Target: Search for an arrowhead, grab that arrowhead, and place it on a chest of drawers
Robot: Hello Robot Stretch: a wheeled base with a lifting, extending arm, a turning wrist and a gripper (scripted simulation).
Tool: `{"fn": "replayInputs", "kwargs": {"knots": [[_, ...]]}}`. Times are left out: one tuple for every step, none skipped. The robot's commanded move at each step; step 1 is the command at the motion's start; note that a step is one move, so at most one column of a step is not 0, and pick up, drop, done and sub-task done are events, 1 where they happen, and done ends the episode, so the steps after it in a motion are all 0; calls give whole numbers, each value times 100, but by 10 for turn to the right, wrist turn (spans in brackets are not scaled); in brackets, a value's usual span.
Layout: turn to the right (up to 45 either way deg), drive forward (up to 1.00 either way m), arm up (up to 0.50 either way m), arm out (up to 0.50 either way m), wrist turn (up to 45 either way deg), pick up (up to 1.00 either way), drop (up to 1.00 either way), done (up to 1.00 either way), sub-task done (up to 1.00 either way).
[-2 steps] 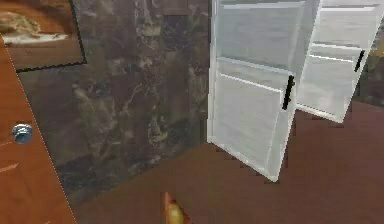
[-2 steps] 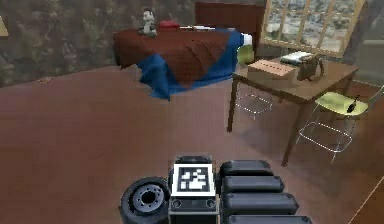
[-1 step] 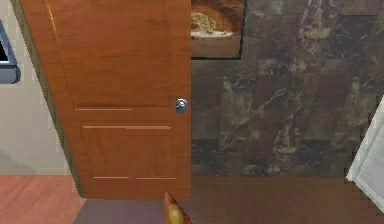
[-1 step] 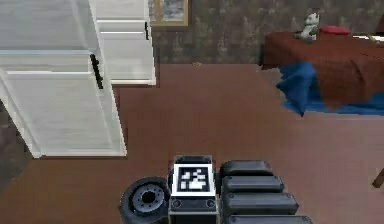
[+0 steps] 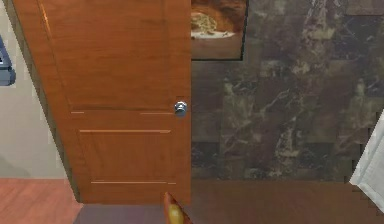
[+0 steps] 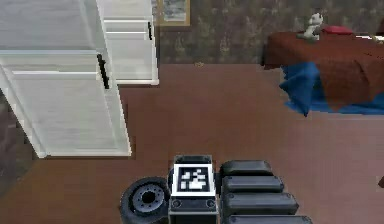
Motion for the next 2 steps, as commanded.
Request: {"fn": "replayInputs", "kwargs": {"knots": [[450, 0, 0, 0, 0, 0, 0, 0, 0], [420, 0, 0, 0, 0, 0, 0, 0, 0]]}}
